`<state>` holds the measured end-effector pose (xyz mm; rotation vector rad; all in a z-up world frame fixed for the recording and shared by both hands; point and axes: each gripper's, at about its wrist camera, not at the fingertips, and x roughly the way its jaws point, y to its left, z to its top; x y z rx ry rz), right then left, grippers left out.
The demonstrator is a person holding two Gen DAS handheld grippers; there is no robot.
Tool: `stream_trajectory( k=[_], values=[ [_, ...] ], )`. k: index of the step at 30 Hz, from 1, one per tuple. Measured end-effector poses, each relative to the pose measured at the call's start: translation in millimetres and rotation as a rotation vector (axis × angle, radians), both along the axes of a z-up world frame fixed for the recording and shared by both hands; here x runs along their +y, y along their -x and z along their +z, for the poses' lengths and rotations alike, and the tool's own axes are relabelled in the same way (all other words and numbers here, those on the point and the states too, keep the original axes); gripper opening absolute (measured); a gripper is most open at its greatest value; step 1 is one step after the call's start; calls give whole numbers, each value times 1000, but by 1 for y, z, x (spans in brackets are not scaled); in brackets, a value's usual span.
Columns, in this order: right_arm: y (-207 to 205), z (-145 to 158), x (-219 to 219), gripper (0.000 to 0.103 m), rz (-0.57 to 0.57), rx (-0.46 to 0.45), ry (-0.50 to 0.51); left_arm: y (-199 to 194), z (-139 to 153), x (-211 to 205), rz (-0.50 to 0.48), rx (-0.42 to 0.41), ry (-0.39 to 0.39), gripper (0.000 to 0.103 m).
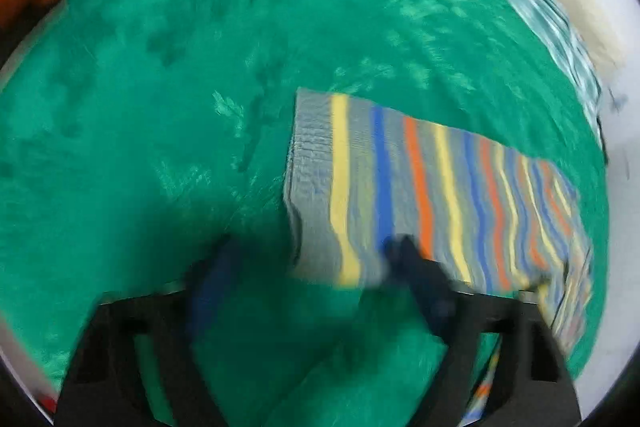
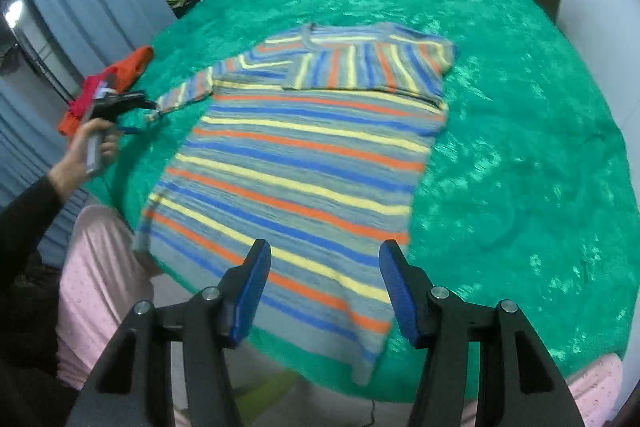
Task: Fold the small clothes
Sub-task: 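Grasp the sweater side edge with the left gripper and fold it toward the center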
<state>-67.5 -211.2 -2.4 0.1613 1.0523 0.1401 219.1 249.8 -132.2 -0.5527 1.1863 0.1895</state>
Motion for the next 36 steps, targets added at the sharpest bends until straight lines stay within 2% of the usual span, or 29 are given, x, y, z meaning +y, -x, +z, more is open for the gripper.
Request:
stream_trajectory(
  k=[1, 2, 4, 8, 10, 11, 14, 15, 16, 17, 18, 19, 20, 22, 24, 27, 29, 31, 32, 34, 35, 36],
  values=[
    [-2, -2, 5, 56, 0, 3, -5, -1, 1, -1, 4, -35, 19, 18],
    [-4, -5, 10, 56, 1, 6, -12, -7, 4, -2, -15, -42, 56, 2],
    [-5, -8, 14, 56, 3, 8, -13, -15, 25, -10, -38, -83, 13, 2],
    [-4, -19, 17, 56, 15, 2, 1, -36, 107, -61, -177, -275, -141, 2],
    [-3, -22, 13, 56, 15, -1, -7, -42, 150, -108, -295, -381, -204, 2],
    [-4, -24, 10, 56, 12, -3, -16, -38, 173, -146, -384, -442, -234, 2],
    [-3, -27, 6, 56, -2, -9, -27, -20, 206, -243, -623, -564, -283, 3],
    [-2, -29, 4, 56, -11, -12, -26, -13, 207, -269, -681, -580, -280, 5],
    [-1, -29, 2, 56, -18, -15, -26, -10, 205, -295, -748, -583, -256, 8],
    [0, -30, 0, 56, -23, -17, -28, -6, 198, -320, -812, -565, -219, 22],
    [2, -32, -2, 56, -33, -17, -28, -3, 184, -345, -886, -515, -170, 62],
    [3, -33, -6, 56, -48, -17, -30, -1, 170, -363, -930, -460, -150, 79],
    [5, -35, -9, 56, -59, -17, -35, 4, 153, -375, -954, -432, -151, 86],
    [10, -36, -18, 56, -90, -18, -49, 6, 139, -376, -962, -431, -157, 85],
    [17, -37, -27, 56, -118, -23, -55, 1, 130, -347, -902, -400, -114, 85],
    [25, -42, -43, 56, -155, -21, -70, -15, 116, -296, -719, -344, -88, 85],
    [24, -46, -50, 56, -168, -16, -80, -25, 99, -257, -585, -278, -97, 84],
    [13, -46, -55, 56, -166, -13, -102, -42, 67, -243, -553, -163, -75, 83],
    [7, -44, -55, 56, -161, -17, -103, -46, 45, -239, -559, -81, -76, 76],
    [-9, -34, -52, 56, -131, -39, -92, -43, 21, -235, -567, -16, -69, 48],
    [-13, -30, -50, 56, -121, -48, -83, -41, 11, -232, -570, -7, -19, 8],
    [-18, -24, -46, 56, -108, -63, -66, -37, 6, -231, -572, -14, 30, 8]
  ],
)
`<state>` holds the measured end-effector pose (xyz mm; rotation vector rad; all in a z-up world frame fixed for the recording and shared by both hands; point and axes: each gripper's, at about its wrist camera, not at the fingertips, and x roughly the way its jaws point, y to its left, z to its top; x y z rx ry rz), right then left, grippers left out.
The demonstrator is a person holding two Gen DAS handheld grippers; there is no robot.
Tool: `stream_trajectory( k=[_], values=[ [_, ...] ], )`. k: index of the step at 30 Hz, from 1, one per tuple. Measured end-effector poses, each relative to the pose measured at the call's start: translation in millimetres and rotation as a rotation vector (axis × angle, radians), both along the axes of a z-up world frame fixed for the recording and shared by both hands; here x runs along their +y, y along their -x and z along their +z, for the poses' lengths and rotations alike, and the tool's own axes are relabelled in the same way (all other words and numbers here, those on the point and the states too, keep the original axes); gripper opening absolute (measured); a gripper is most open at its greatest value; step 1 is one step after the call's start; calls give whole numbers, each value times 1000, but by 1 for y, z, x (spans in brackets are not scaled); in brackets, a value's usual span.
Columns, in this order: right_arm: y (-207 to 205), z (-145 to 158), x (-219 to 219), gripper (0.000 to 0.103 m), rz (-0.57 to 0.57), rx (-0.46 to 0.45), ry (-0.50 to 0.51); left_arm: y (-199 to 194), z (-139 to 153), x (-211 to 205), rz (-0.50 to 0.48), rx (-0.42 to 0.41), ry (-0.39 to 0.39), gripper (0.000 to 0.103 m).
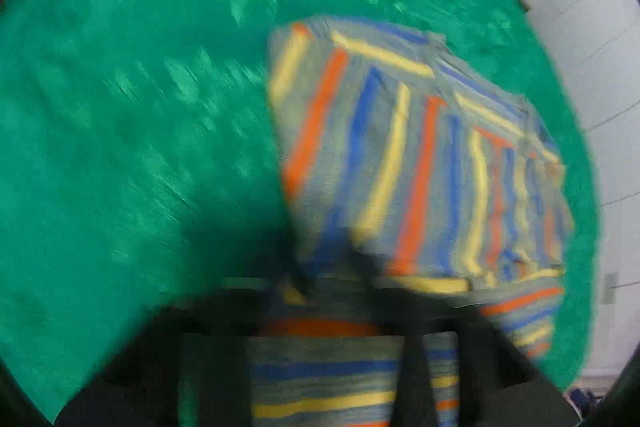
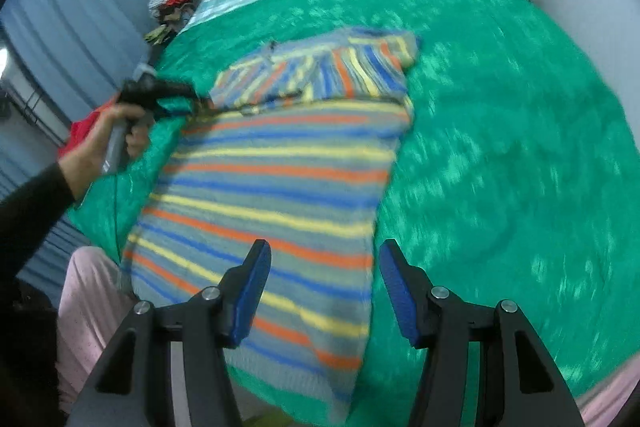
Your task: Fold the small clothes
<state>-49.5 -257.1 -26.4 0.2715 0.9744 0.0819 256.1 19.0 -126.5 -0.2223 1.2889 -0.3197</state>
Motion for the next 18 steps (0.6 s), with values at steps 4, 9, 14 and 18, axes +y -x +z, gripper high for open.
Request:
stream_trajectory(
  k=[4, 9, 14, 18],
  values=[
    [-7, 5, 14, 56, 28, -10, 62, 9, 8, -6, -1, -144, -204, 7],
    [-12, -19, 19, 56, 13, 54, 59, 13, -4, -26, -66, -203, -374, 11],
    [-20, -35, 16, 64, -53, 137, 135, 48, 31, -16, -14, -291, -423, 73],
    [-25, -33, 19, 73, -70, 142, 193, 117, 60, -19, -70, -346, -334, 75]
  ],
)
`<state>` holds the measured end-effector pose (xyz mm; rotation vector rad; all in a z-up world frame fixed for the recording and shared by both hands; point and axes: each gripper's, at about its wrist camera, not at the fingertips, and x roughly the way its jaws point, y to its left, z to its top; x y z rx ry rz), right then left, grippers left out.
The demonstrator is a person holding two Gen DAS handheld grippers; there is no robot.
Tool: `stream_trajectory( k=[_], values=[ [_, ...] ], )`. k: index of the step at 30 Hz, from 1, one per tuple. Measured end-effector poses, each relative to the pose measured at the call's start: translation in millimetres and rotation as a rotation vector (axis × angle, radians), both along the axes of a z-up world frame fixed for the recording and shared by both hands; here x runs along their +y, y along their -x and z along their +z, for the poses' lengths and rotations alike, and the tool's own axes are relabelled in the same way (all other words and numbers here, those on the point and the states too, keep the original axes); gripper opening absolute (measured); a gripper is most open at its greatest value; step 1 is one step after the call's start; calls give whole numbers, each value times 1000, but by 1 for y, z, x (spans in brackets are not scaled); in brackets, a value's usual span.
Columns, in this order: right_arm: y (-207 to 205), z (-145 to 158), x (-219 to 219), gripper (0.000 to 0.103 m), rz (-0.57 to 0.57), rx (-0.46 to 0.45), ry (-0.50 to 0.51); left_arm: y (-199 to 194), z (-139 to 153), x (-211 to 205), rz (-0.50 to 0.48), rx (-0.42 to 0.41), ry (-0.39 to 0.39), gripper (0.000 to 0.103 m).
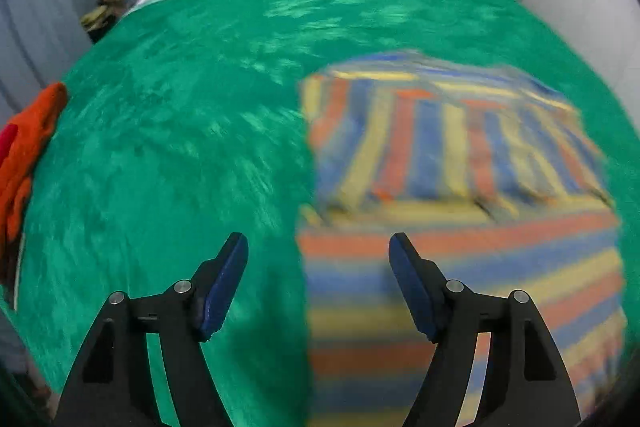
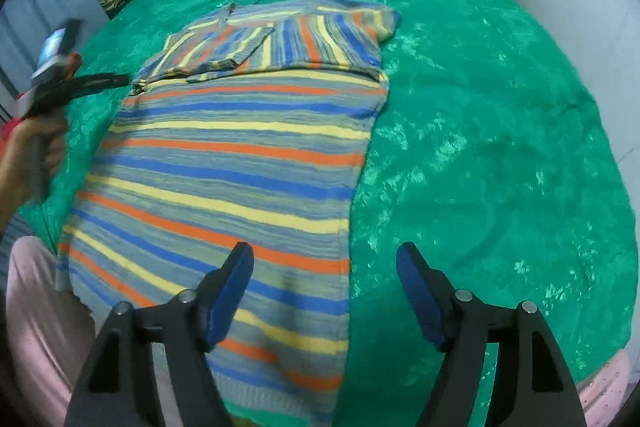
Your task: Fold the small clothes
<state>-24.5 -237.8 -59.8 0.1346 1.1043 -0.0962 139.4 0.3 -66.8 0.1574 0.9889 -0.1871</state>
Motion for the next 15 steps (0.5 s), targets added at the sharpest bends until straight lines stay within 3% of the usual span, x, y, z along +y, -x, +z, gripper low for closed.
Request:
stream_trajectory(
  k=[3, 6, 7, 8, 9, 12, 15],
  values=[
    [-5, 1, 17, 73, 48, -28, -2, 56, -5, -23, -117, 35, 55, 77],
    [-9, -20, 37, 73, 133, -9, -1, 109, -39, -40, -191, 145, 26, 73],
    [-8, -33, 42, 73, 150, 42, 28, 127, -58, -41, -193, 213, 3, 70],
    [-5, -59, 48, 74, 171, 180, 79, 139, -65, -38, -173, 234, -6, 70],
    [0, -69, 51, 74, 184, 225, 90, 150, -68, -33, -149, 206, -5, 70],
    [25, -66, 56, 74, 177, 221, 133, 172, -63, -24, -132, 219, -31, 70],
    [40, -67, 55, 84, 142, 262, 152, 181, -68, -17, -116, 260, -38, 74]
  ],
)
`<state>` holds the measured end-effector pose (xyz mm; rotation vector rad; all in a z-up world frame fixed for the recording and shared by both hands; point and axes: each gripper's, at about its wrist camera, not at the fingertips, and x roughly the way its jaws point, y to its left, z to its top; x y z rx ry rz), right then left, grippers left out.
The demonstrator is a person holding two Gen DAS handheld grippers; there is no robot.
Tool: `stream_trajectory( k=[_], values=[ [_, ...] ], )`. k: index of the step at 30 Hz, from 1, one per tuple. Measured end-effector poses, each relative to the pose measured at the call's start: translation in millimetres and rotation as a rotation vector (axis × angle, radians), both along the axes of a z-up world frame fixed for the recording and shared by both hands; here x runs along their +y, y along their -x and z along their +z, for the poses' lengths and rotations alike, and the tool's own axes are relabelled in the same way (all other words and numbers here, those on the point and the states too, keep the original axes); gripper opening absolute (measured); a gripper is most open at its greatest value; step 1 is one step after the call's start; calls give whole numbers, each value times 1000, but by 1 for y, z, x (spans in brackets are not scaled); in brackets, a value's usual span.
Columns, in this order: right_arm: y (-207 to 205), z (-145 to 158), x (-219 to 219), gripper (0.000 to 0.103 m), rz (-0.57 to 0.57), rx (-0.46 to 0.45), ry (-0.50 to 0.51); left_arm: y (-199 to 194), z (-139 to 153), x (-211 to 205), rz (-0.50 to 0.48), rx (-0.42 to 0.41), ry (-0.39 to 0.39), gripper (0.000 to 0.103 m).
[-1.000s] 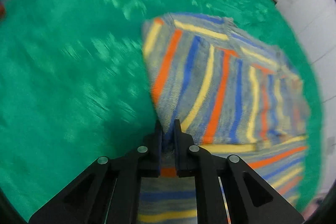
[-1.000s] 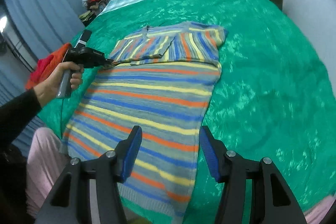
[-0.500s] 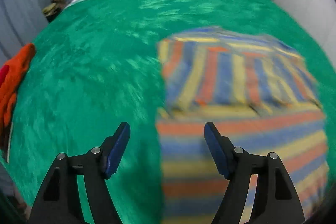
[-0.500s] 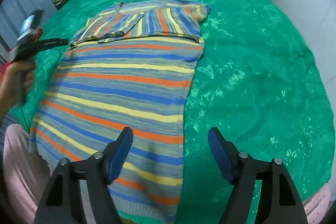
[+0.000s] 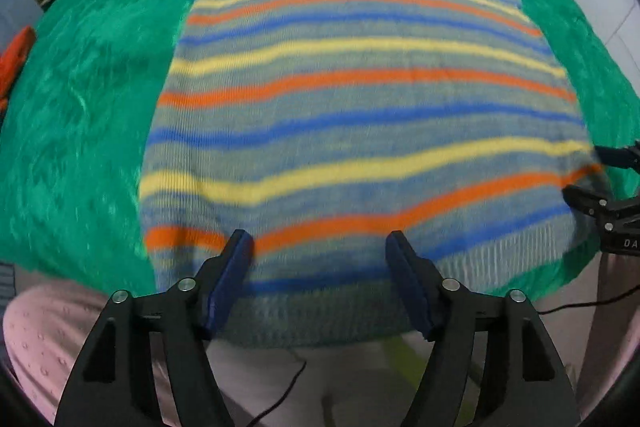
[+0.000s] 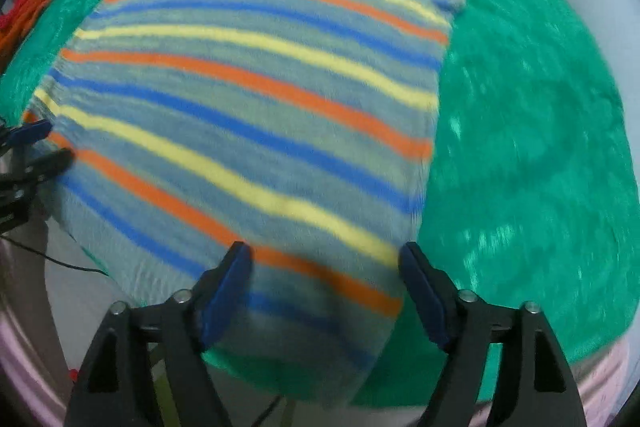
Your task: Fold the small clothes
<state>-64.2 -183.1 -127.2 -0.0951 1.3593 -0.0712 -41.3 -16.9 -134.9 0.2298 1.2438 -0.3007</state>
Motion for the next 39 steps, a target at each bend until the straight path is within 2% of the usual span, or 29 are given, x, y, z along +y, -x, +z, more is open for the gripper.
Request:
stream_trajectory(
  k=[2, 9, 12, 16, 20, 25, 31, 39],
  values=[
    [8, -6, -3, 87, -23, 31, 5, 0, -1, 2, 10, 3, 5, 75],
    [28, 0, 1, 87, -33, -13, 27, 9, 3, 4, 23, -23, -6, 76],
    [35, 8, 6, 87, -24, -50, 62, 24, 4, 3, 44, -46, 20, 75],
    [56, 31, 20, 87, -14, -163, 131, 36, 20, 12, 87, -94, 98, 76],
    [73, 63, 26, 87, -21, -298, 173, 43, 37, 22, 137, -183, 148, 85],
    [76, 85, 23, 87, -40, -378, 184, 45, 48, 37, 191, -247, 180, 88],
    [54, 86, 10, 87, -71, -393, 167, 36, 49, 41, 221, -243, 180, 88],
    [51, 82, 4, 87, -98, -382, 163, 36, 47, 40, 213, -246, 163, 88]
  ],
)
